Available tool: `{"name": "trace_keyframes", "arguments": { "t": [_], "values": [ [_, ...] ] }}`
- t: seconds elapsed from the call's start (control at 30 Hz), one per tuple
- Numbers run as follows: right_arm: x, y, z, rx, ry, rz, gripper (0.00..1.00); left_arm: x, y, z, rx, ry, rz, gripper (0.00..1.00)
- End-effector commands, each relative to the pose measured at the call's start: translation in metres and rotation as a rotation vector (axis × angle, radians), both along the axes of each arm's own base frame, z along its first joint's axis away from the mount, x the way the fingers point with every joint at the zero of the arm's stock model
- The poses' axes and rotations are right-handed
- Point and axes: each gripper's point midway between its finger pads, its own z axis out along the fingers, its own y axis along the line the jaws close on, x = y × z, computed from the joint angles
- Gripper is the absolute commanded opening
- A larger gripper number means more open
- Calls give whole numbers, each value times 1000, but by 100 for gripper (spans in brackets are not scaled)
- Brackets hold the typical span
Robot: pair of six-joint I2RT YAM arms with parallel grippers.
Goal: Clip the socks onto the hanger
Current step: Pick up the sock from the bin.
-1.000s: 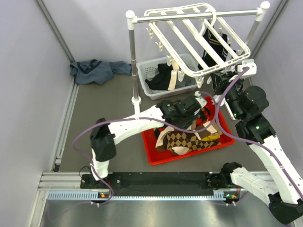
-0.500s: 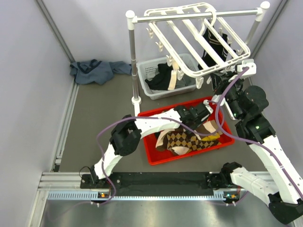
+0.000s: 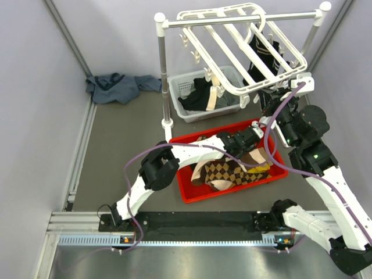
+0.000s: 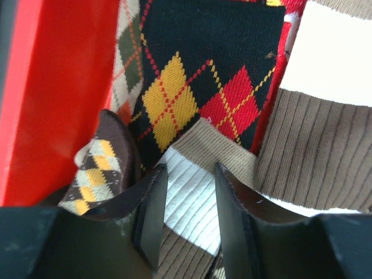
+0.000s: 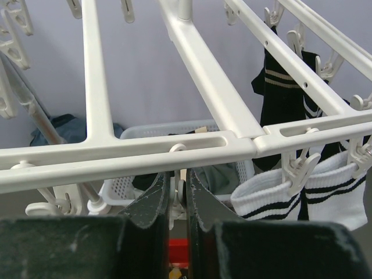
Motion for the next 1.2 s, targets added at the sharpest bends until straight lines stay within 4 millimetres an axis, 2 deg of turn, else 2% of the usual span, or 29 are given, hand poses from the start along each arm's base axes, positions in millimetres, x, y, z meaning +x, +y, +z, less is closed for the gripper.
{"name": "trace_keyframes", "arguments": {
  "t": [0.0, 0.2, 0.33, 0.37, 0.43, 0.47, 0.53, 0.57, 0.6, 0.63, 0.7, 0.73, 0.8, 0.83, 0.9, 0.93, 0.97, 1.0, 1.03, 1.07, 1.1, 1.13, 1.17],
  "values": [
    [2, -2, -13, -13, 39, -12, 0, 0, -7, -4, -28, 18, 19, 42],
    [1, -3, -14, -13, 37, -18, 0, -16, -6, 0, -68, 93, 17, 42],
    [2, -2, -18, -11, 43, -15, 0, -13, -4, 1, -67, 78, 30, 28],
    [1, -2, -18, -10, 44, -14, 0, -12, -3, 1, -63, 77, 32, 21],
    [1, -3, -17, -13, 43, -18, 0, -13, -3, 5, -69, 77, 30, 14],
    [0, -4, -16, -12, 42, -19, 0, -13, -5, 14, -89, 70, 30, 8],
    [-2, -5, -14, -6, 35, -19, 0, -13, -3, 22, -103, 63, 32, 3],
    [-2, -5, -13, -4, 33, -17, 0, -13, -2, 35, -126, 50, 31, 1],
    [-3, -4, -12, -3, 31, -14, 0, -14, 0, 35, -130, 45, 35, 0],
    [-3, -4, -12, -3, 33, -13, 0, -14, 2, 51, -159, 29, 38, 0],
    [-3, -4, -12, -3, 36, -11, 0, -16, 6, 57, -185, 17, 42, 0],
    [-3, -4, -12, -2, 36, -12, 0, -17, 9, 74, -223, 1, 48, 0],
    [-4, -3, -11, 1, 37, -7, 0, -18, 12, 81, -258, -11, 50, 0],
    [-4, -3, -10, 6, 38, -7, 0, -19, 14, 97, -293, -25, 51, 0],
    [-6, -3, -7, 12, 32, 0, 0, -21, 18, 101, -311, -29, 52, 0],
    [-7, -2, -8, 15, 34, 5, 0, -20, 18, 116, -354, -48, 51, 0],
    [-7, -2, -7, 19, 34, 7, 0, -21, 19, 121, -372, -51, 50, 0],
    [-9, -1, -5, 21, 33, 15, 0, -21, 23, 120, -375, -53, 53, 0],
    [-10, -1, -4, 27, 31, 17, 0, -19, 22, 136, -430, -76, 56, 0],
    [-11, 0, -4, 28, 33, 24, 0, -20, 23, 144, -458, -84, 55, 0],
    [-12, 1, -3, 33, 31, 33, 0, -18, 28, 142, -470, -87, 63, 0],
    [-14, 3, -3, 40, 35, 42, 0, -19, 32, 159, -525, -103, 65, 0],
    [-16, 3, -1, 44, 31, 49, 0, -16, 26, 177, -613, -134, 59, 0]
  ]
}}
